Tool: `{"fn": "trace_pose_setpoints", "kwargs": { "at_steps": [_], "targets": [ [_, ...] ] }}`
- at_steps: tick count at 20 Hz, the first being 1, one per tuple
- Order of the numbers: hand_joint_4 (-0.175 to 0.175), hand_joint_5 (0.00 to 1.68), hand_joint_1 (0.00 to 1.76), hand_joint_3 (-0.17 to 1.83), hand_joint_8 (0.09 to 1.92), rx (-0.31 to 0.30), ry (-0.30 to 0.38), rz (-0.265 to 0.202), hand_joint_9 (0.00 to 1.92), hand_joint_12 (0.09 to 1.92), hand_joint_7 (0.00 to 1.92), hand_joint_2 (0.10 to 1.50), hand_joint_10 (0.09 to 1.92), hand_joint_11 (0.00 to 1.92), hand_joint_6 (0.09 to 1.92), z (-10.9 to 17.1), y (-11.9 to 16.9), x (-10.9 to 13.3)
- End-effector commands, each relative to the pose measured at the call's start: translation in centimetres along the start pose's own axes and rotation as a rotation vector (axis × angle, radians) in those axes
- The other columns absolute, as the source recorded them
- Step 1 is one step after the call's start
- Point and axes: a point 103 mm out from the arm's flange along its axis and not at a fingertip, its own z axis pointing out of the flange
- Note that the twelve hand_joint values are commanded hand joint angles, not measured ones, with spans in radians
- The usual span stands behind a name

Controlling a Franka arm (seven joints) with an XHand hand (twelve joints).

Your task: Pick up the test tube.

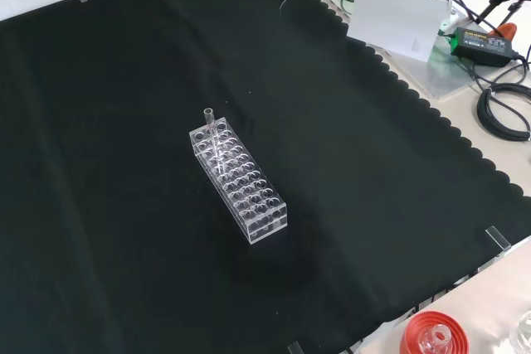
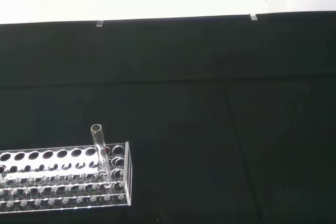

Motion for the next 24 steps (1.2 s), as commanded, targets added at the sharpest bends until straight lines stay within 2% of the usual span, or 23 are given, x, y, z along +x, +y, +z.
{"fn": "trace_pose_setpoints", "kwargs": {
  "at_steps": [1,4,8,14,24],
  "targets": [
    [-0.056,0.26,0.68,-0.12,0.88,-0.097,-0.069,0.102,0.53,1.53,0.4,0.98,0.89,0.22,0.38,-4.2,-7.0,-2.2],
    [-0.073,0.28,0.61,-0.12,0.87,-0.11,-0.077,0.106,0.49,1.53,0.38,1.01,0.9,0.21,0.27,-4.9,-7.6,-2.5],
    [-0.075,0.28,0.6,-0.12,0.87,-0.108,-0.074,0.094,0.48,1.53,0.38,1.02,0.9,0.2,0.25,-5.1,-7.1,-2.4],
    [-0.075,0.29,0.6,-0.12,0.87,-0.079,-0.062,0.031,0.49,1.53,0.38,1.02,0.9,0.21,0.24,-4.8,-5.1,-1.8],
    [-0.075,0.3,0.65,-0.14,0.87,-0.026,-0.004,-0.073,0.5,1.53,0.39,1.01,0.9,0.22,0.22,-3.8,0.6,0.7]
  ]
}}
